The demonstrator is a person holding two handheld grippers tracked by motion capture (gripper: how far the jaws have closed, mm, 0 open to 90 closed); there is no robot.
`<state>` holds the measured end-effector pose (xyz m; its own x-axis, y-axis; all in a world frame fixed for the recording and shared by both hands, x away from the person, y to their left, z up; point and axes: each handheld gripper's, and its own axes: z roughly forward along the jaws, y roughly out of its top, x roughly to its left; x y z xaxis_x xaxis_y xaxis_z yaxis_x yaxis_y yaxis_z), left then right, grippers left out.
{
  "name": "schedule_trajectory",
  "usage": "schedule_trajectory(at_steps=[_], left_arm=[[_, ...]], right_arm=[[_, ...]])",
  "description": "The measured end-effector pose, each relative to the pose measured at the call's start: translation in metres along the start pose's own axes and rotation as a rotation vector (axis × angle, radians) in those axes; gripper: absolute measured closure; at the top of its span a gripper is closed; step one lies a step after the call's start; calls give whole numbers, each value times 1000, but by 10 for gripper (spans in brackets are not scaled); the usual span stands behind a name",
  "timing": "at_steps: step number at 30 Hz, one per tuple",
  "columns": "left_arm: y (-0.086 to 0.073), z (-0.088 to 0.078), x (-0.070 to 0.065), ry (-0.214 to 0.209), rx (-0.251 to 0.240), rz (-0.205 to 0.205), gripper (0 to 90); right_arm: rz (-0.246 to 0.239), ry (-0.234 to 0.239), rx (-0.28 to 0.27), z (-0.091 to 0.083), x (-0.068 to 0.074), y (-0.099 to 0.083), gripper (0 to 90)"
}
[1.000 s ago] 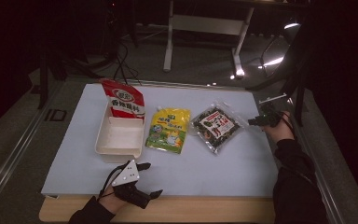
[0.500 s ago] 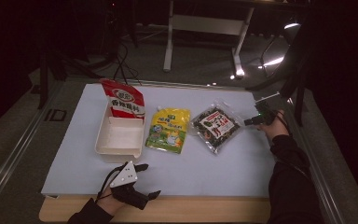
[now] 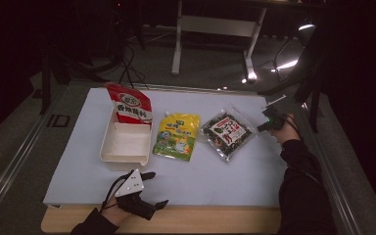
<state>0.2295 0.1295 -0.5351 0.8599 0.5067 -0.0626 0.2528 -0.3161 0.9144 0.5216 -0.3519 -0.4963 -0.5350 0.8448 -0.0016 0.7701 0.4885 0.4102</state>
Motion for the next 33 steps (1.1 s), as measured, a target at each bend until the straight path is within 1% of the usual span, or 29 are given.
schedule_trajectory(at_steps=[2,5,7,9,10,11,14,21,28,31,33], left_arm=[[0,0,0,0,-1,-1,20],[1,0,0,-1,-1,-1,20],[1,0,0,-2,-3,1,20],[2,0,1,-2,-4,-2,20],[2,0,1,-2,-4,-2,20],[2,0,1,-1,-3,-1,20],[3,1,1,-3,-4,-1,20],[4,2,1,-9,-4,5,20],[6,5,1,-16,-6,8,20],[7,6,2,-19,-4,12,20],[8,7,3,-20,-6,10,20]], right_arm=[[-23,-23,8,-1,5,2,900],[-50,-39,11,-3,9,3,900],[-64,-36,9,-6,12,4,900],[-78,-49,12,-10,14,4,900],[-86,-51,5,-12,16,4,900],[-94,-59,0,-15,17,5,900],[-107,-54,-25,-25,20,5,900],[-161,-83,-77,-51,31,4,900],[-240,-123,-117,-80,47,5,900],[-271,-130,-134,-91,56,5,900],[-292,-122,-143,-97,63,4,900]])
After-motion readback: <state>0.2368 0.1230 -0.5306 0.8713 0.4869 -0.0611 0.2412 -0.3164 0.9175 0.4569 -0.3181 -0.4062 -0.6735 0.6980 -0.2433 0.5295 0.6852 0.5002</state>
